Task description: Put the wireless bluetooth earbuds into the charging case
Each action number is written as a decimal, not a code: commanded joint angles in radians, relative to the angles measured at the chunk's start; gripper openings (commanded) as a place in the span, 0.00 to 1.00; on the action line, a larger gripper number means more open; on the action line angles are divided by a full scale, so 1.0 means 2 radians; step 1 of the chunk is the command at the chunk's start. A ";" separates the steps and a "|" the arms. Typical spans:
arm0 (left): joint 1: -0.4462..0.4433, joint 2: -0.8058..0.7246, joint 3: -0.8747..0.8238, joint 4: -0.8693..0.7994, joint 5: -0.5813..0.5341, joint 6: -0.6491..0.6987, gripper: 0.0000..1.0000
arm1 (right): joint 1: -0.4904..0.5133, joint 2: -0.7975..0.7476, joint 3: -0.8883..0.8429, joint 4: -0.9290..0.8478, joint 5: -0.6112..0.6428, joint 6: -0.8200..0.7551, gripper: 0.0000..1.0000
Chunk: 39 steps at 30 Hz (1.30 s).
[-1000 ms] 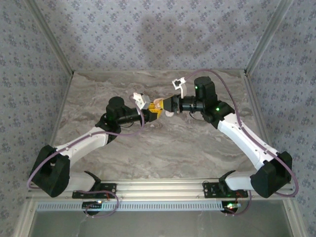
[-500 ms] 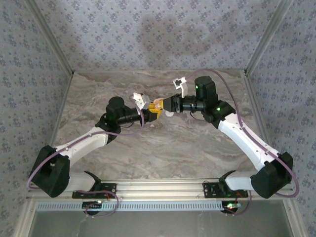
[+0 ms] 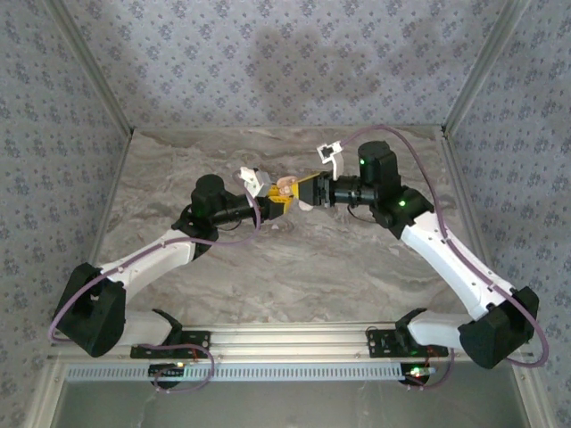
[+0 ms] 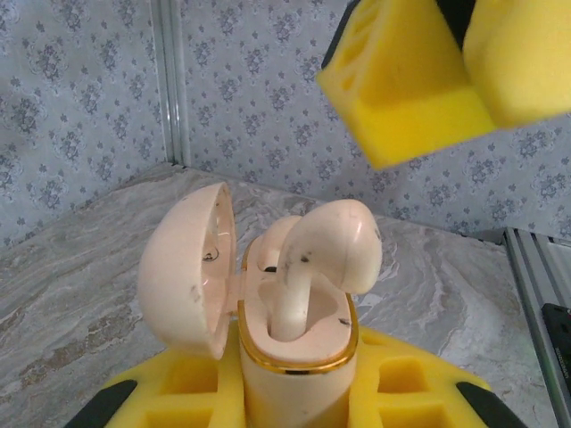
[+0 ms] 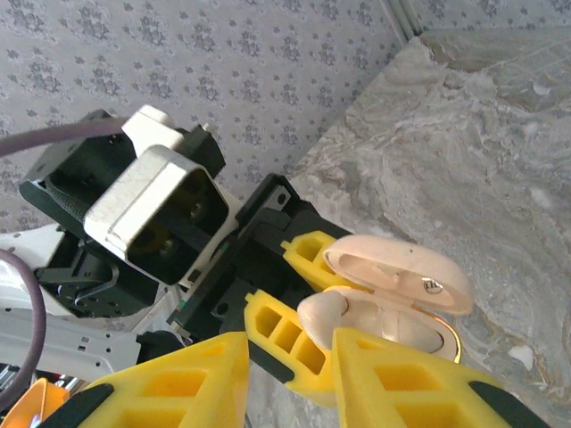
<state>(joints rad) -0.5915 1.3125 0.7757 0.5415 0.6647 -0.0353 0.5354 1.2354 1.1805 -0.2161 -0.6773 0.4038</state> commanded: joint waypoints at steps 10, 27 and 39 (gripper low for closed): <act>-0.003 -0.017 0.020 0.004 0.003 0.005 0.17 | 0.012 0.024 0.020 -0.007 -0.006 -0.001 0.29; -0.003 -0.019 0.027 -0.007 0.011 0.013 0.17 | 0.011 0.043 0.041 -0.024 0.020 -0.008 0.23; -0.006 -0.022 0.029 -0.015 0.018 0.019 0.17 | 0.012 0.056 0.053 -0.043 0.028 -0.016 0.22</act>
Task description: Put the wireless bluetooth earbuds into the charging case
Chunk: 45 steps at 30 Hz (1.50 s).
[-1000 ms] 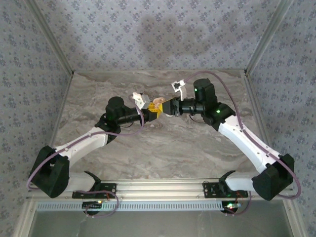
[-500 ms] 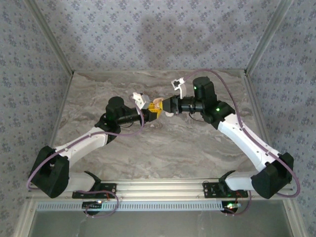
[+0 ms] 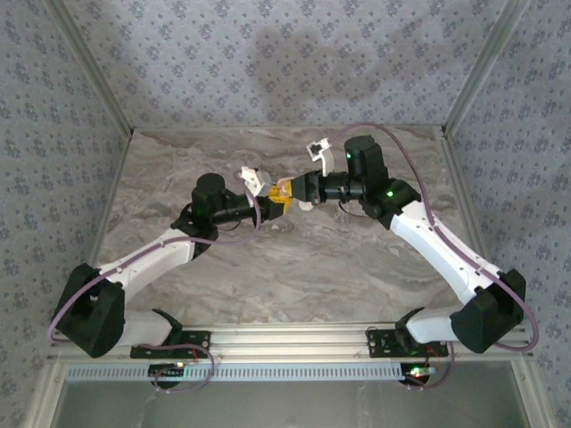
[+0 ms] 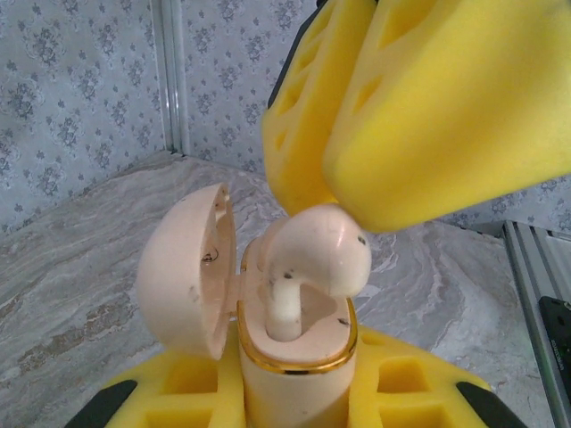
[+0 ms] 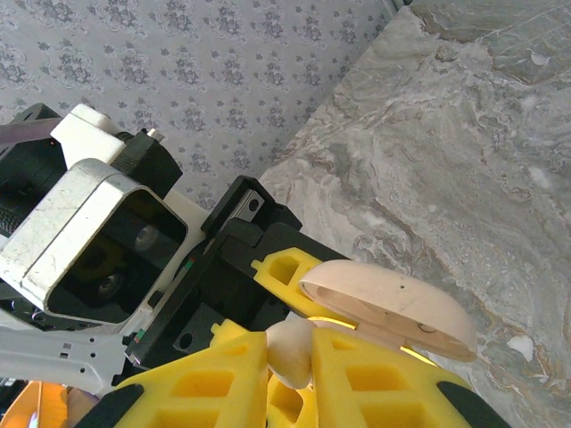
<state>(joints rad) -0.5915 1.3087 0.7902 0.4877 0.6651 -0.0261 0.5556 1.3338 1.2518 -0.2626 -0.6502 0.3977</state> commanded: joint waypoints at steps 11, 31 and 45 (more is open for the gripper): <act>-0.007 -0.024 0.025 0.008 0.049 0.017 0.17 | -0.014 0.010 0.029 -0.067 -0.017 -0.088 0.22; -0.008 -0.022 0.042 -0.014 0.087 0.017 0.17 | -0.020 0.020 0.055 -0.110 -0.019 -0.174 0.22; -0.009 -0.022 0.048 -0.027 0.094 0.024 0.18 | -0.021 0.036 0.082 -0.154 0.002 -0.258 0.23</act>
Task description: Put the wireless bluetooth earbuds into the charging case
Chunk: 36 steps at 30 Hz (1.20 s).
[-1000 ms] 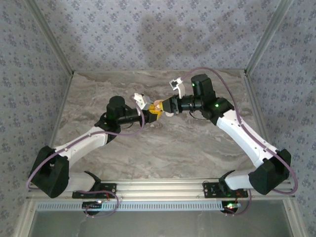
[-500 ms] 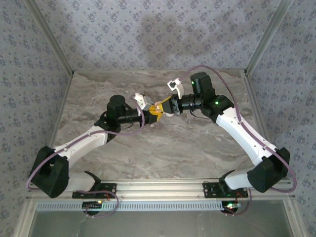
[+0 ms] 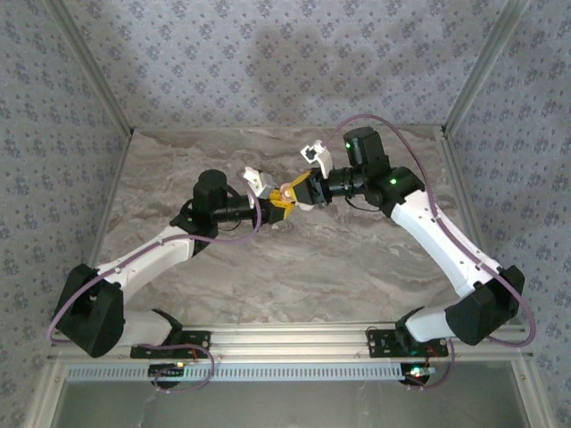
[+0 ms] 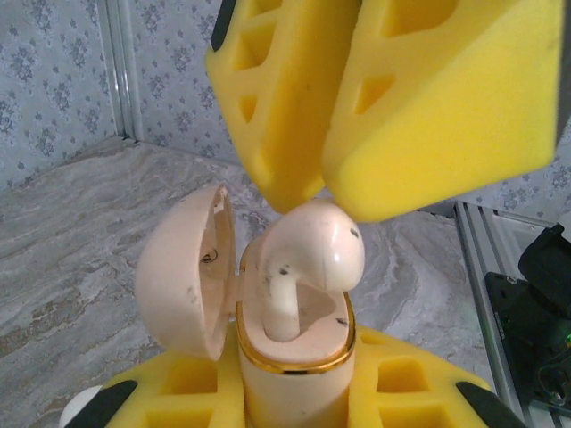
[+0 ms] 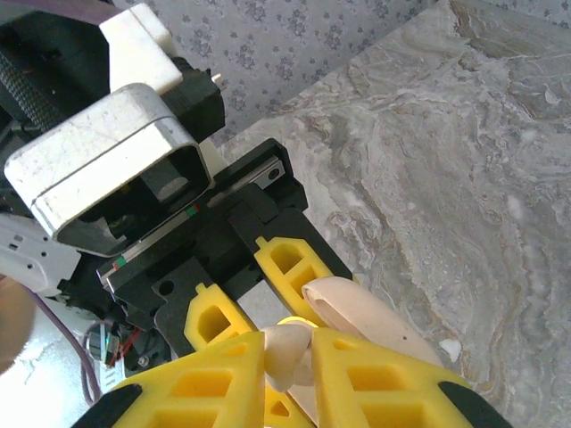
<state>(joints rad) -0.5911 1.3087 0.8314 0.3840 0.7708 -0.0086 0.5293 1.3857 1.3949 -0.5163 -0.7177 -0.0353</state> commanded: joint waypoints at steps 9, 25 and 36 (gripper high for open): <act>-0.009 -0.021 0.031 0.021 0.046 0.016 0.18 | -0.008 0.016 0.030 -0.062 0.051 -0.111 0.23; -0.010 -0.025 0.030 0.005 0.015 0.027 0.18 | -0.010 -0.007 0.036 -0.029 0.021 -0.095 0.35; -0.010 -0.024 0.030 -0.007 0.012 0.041 0.18 | -0.021 -0.047 0.013 0.002 0.022 -0.053 0.36</act>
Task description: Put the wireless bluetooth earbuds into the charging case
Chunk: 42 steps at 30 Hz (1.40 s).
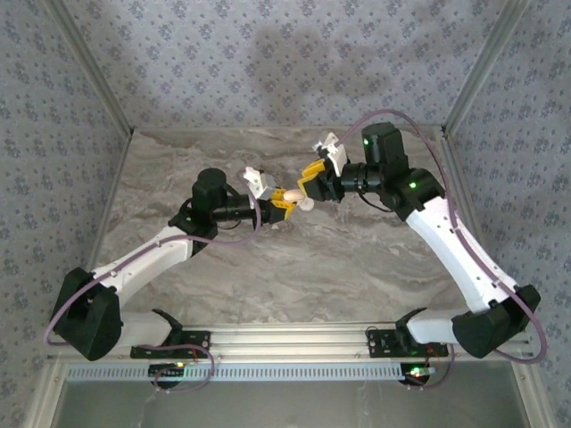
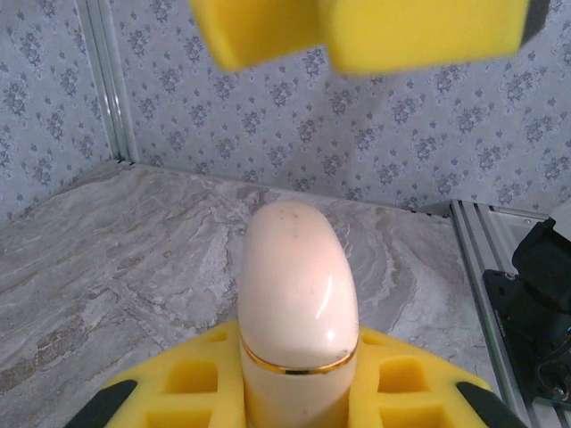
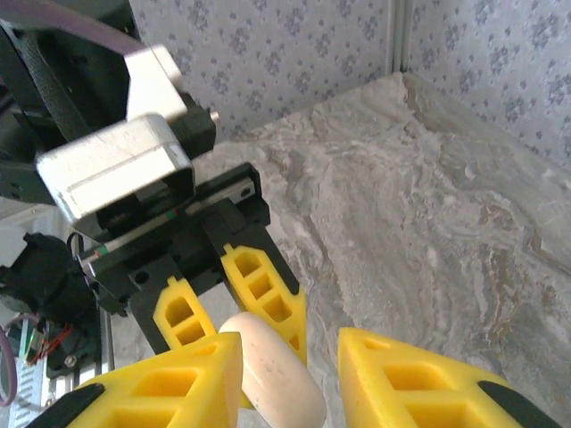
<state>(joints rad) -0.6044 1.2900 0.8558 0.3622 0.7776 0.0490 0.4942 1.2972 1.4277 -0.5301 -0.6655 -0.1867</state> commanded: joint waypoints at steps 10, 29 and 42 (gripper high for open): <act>-0.002 -0.004 0.025 -0.022 -0.034 -0.012 0.19 | -0.036 0.021 -0.003 0.002 -0.057 0.080 0.60; 0.034 0.225 0.126 -0.301 -0.018 -0.325 0.21 | -0.115 -0.017 -0.179 0.059 0.040 0.338 0.64; 0.044 0.285 0.164 -0.432 -0.072 -0.307 0.29 | -0.118 -0.037 -0.190 0.008 0.059 0.329 0.61</act>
<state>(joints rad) -0.5304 1.8576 1.1591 -0.4046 0.6754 -0.5709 0.2695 1.2495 1.0492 -0.4496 -0.5636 0.4793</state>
